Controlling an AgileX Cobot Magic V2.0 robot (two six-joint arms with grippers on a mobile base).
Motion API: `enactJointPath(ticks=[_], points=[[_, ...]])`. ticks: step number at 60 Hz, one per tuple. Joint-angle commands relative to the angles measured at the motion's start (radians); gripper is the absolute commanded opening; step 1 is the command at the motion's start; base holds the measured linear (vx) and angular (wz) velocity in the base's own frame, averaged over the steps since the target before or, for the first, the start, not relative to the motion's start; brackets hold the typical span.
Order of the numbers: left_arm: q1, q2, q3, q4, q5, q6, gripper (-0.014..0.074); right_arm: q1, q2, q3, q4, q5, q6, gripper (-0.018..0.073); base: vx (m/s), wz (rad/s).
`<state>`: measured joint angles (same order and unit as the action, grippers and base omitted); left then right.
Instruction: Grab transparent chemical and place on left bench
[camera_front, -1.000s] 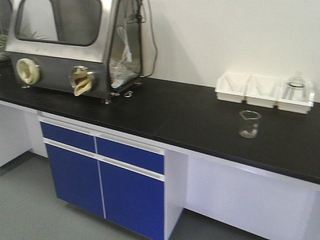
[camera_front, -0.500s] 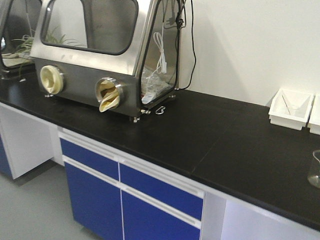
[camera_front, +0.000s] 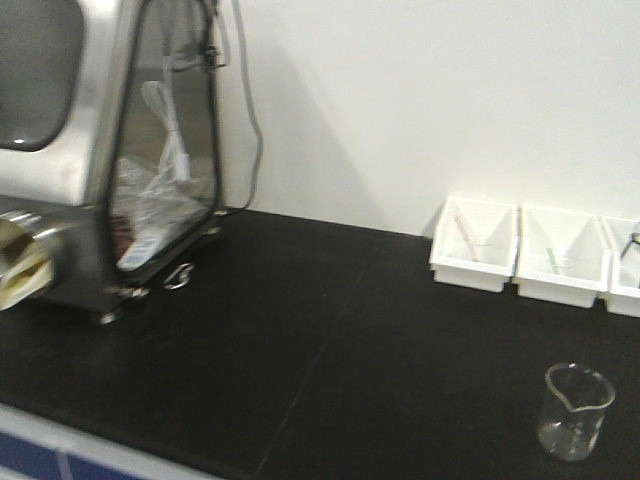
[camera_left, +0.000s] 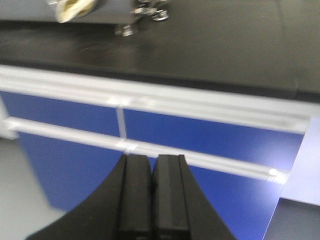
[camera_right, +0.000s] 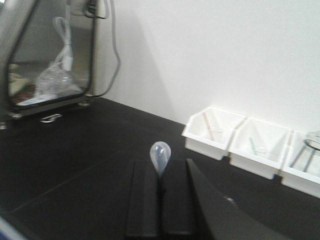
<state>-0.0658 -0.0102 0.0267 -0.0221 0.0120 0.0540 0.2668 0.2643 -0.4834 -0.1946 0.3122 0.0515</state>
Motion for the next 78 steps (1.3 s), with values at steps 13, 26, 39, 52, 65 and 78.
enactJointPath(ticks=[13, 26, 39, 52, 65, 78], points=[[-0.002, -0.019, 0.016, -0.001, -0.078, -0.008, -0.0003, -0.001, 0.012, -0.025, -0.014, -0.077, -0.002, -0.0003, 0.38, -0.46], [-0.002, -0.019, 0.016, -0.001, -0.078, -0.008, -0.0003, -0.001, 0.012, -0.025, -0.014, -0.077, -0.002, -0.0003, 0.34, -0.4], [-0.002, -0.019, 0.016, -0.001, -0.078, -0.008, -0.0003, -0.001, 0.012, -0.025, -0.014, -0.077, -0.002, -0.0003, 0.25, -0.35], [-0.002, -0.019, 0.016, -0.001, -0.078, -0.008, -0.0003, -0.001, 0.012, -0.025, -0.014, -0.077, -0.002, -0.0003, 0.15, -0.24], [-0.002, -0.019, 0.016, -0.001, -0.078, -0.008, -0.0003, -0.001, 0.012, -0.025, -0.014, -0.078, -0.002, -0.0003, 0.07, -0.14], [-0.002, -0.019, 0.016, -0.001, -0.078, -0.008, -0.0003, -0.001, 0.012, -0.025, -0.014, -0.078, -0.002, -0.0003, 0.01, -0.02]])
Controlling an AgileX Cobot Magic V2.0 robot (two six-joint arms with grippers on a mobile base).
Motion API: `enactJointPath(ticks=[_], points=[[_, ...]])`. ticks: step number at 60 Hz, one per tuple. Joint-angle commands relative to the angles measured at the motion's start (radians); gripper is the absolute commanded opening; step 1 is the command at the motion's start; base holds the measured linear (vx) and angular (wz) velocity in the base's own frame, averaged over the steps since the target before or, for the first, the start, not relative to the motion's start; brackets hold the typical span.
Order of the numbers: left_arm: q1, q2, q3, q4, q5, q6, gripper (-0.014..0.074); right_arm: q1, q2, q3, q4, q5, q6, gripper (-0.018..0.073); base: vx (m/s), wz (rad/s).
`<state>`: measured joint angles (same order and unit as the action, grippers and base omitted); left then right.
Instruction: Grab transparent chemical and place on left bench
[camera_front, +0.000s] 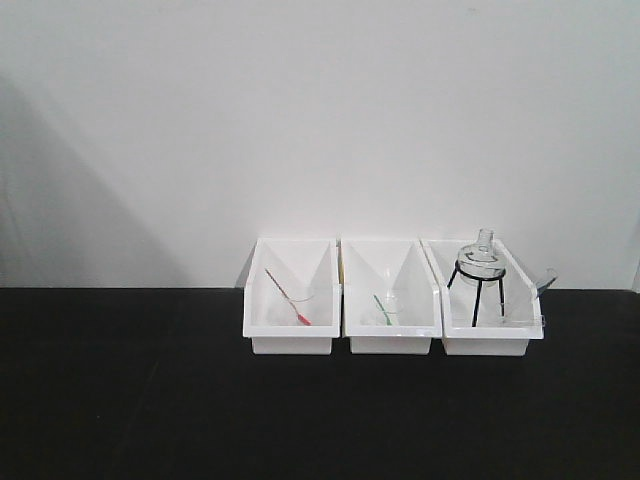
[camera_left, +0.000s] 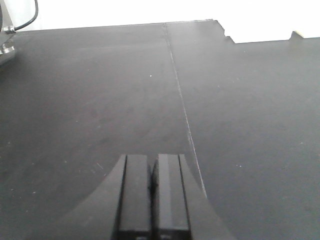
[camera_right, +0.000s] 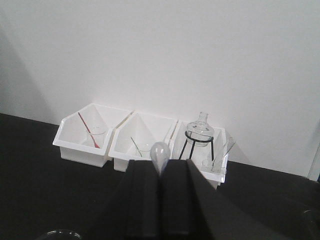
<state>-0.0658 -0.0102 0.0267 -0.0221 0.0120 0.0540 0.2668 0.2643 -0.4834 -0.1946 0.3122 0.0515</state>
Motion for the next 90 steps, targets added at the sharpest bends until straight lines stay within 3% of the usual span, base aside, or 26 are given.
enactJointPath(ticks=[1, 23, 31, 44, 52, 66, 90], points=[[-0.002, -0.019, 0.016, -0.001, -0.078, -0.008, -0.0003, -0.001, 0.012, -0.025, -0.014, -0.078, -0.002, -0.0003, 0.0, 0.0], [-0.002, -0.019, 0.016, -0.001, -0.078, -0.008, -0.0003, -0.001, 0.013, -0.025, 0.013, -0.105, -0.001, -0.0003, 0.0, 0.0], [-0.002, -0.019, 0.016, -0.001, -0.078, -0.008, -0.0003, -0.001, 0.082, -0.025, 0.099, -0.242, 0.008, -0.0003, 0.0, 0.0], [-0.002, -0.019, 0.016, -0.001, -0.078, -0.008, -0.0003, 0.0, 0.369, -0.025, 0.258, -0.462, 0.01, -0.0001, 0.0, 0.0], [-0.002, -0.019, 0.016, -0.001, -0.078, -0.008, -0.0003, 0.006, 0.549, -0.025, 0.244, -0.579, 0.063, 0.0, 0.0, 0.0], [-0.002, -0.019, 0.016, -0.001, -0.078, -0.008, -0.0003, 0.14, 0.795, -0.025, 0.118, -0.794, 0.111, 0.0, 0.0, 0.0], [-0.002, -0.019, 0.016, -0.001, -0.078, -0.008, -0.0003, 0.15, 1.049, -0.025, 0.102, -0.944, 0.14, 0.0023, 0.0, 0.0]])
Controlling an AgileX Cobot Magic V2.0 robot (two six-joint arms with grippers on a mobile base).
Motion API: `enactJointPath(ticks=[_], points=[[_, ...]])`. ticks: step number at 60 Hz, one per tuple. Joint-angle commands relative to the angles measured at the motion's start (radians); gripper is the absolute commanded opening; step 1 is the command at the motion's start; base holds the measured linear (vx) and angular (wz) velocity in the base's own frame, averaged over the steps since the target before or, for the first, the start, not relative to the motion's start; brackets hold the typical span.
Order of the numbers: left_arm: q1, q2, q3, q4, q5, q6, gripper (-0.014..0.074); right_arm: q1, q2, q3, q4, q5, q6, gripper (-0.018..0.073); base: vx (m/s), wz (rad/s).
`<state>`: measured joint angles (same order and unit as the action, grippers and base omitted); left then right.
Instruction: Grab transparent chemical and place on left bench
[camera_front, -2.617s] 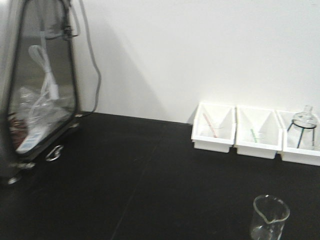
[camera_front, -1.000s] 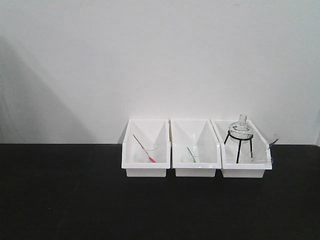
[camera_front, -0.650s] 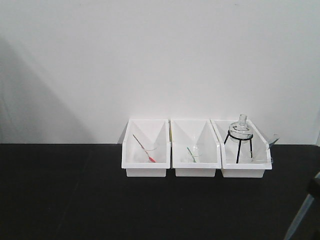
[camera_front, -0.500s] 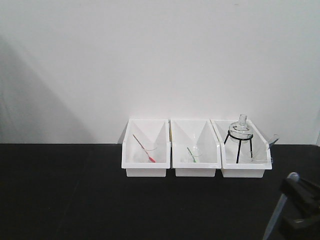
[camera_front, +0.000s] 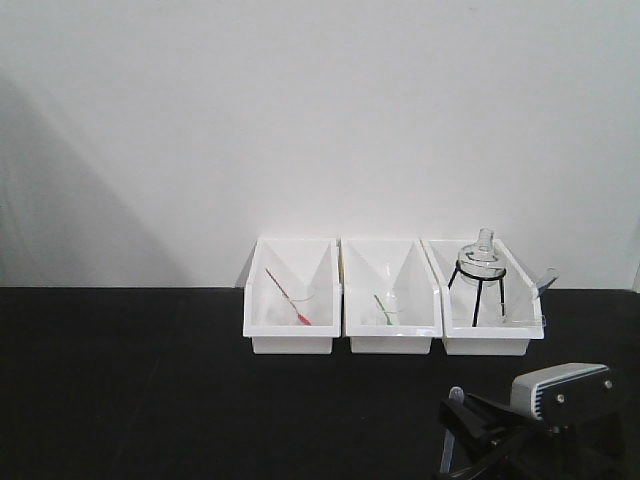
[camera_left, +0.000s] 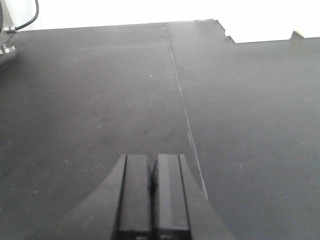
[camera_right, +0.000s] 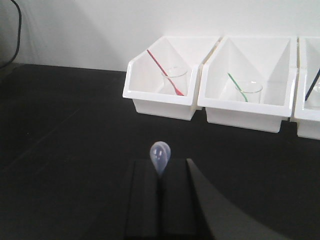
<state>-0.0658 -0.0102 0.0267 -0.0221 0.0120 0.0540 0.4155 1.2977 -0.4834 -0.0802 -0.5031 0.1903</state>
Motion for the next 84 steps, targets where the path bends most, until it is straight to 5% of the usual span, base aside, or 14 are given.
enactJointPath(ticks=[1, 14, 28, 37, 50, 67, 84], points=[[-0.002, -0.019, 0.016, -0.001, -0.078, -0.008, -0.0003, 0.001, 0.023, -0.025, -0.017, -0.138, 0.001, 0.0029, 0.0, 0.0], [-0.002, -0.019, 0.016, -0.001, -0.078, -0.008, -0.0003, 0.001, 0.089, -0.025, -0.031, -0.153, 0.002, 0.0216, 0.0, 0.0], [-0.002, -0.019, 0.016, -0.001, -0.078, -0.008, -0.0003, 0.001, 0.092, -0.025, -0.024, -0.175, 0.002, 0.0576, 0.0, 0.0], [-0.002, -0.019, 0.016, -0.001, -0.078, -0.008, -0.0003, 0.001, 0.092, -0.025, -0.024, -0.174, 0.002, 0.0651, 0.0, 0.0], [-0.002, -0.019, 0.016, -0.001, -0.078, -0.008, -0.0003, 0.0, -0.015, -0.027, -0.005, -0.11, -0.002, 0.0522, 0.0, 0.0], [-0.002, -0.019, 0.016, -0.001, -0.078, -0.008, -0.0003, 0.0, -0.386, -0.029, 0.011, 0.273, -0.074, -0.0017, 0.0, 0.0], [-0.002, -0.019, 0.016, -0.001, -0.078, -0.008, -0.0003, 0.0, -0.745, -0.029, -0.113, 0.632, -0.074, -0.0007, 0.0, 0.0]])
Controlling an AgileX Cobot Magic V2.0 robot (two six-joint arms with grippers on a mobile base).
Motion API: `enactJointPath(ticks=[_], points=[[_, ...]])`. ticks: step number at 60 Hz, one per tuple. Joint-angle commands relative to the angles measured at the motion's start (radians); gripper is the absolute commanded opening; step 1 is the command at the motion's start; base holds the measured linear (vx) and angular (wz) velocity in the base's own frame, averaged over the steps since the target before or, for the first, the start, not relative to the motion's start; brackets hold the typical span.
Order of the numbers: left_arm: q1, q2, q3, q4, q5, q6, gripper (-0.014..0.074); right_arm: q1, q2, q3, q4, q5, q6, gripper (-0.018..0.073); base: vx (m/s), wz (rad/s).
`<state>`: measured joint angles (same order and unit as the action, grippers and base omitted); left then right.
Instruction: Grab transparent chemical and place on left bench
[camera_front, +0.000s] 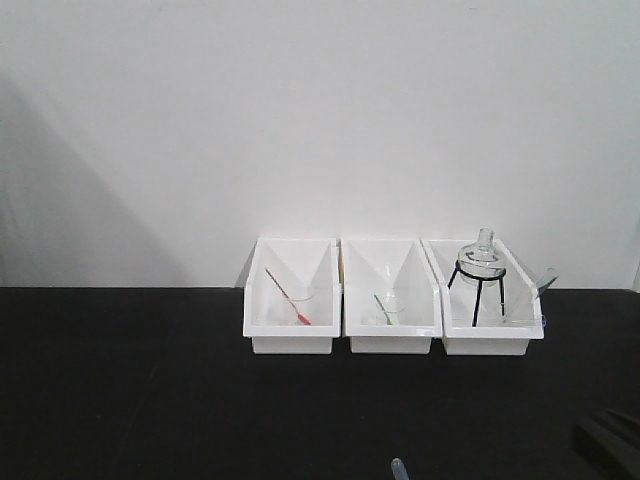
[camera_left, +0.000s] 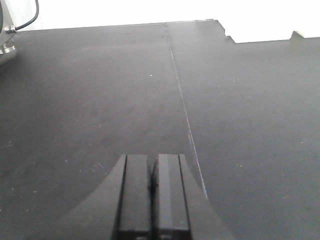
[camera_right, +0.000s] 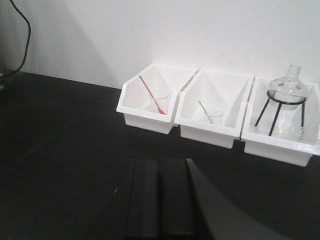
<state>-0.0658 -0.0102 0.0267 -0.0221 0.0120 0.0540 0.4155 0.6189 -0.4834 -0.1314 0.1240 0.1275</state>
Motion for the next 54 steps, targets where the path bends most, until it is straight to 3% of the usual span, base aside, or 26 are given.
enactJointPath(ticks=[1, 9, 40, 45, 54], points=[[-0.002, -0.019, 0.016, -0.001, -0.078, -0.008, -0.0003, 0.0, -0.086, -0.029, -0.08, 0.012, -0.011, -0.0007, 0.0, 0.0], [-0.002, -0.019, 0.016, -0.001, -0.078, -0.008, -0.0003, 0.0, -0.193, -0.029, -0.149, 0.065, -0.01, -0.0007, 0.0, 0.0], [-0.002, -0.019, 0.016, -0.001, -0.078, -0.008, -0.0003, -0.005, -0.291, -0.004, -0.143, 0.072, 0.0, -0.0007, 0.0, 0.0], [-0.002, -0.019, 0.016, -0.001, -0.078, -0.008, -0.0003, -0.062, -0.292, 0.034, -0.102, 0.064, 0.0, -0.0007, 0.0, 0.0], [-0.002, -0.019, 0.016, -0.001, -0.078, -0.008, -0.0003, -0.283, -0.323, 0.155, -0.001, 0.021, 0.0, -0.0007, 0.0, 0.0]])
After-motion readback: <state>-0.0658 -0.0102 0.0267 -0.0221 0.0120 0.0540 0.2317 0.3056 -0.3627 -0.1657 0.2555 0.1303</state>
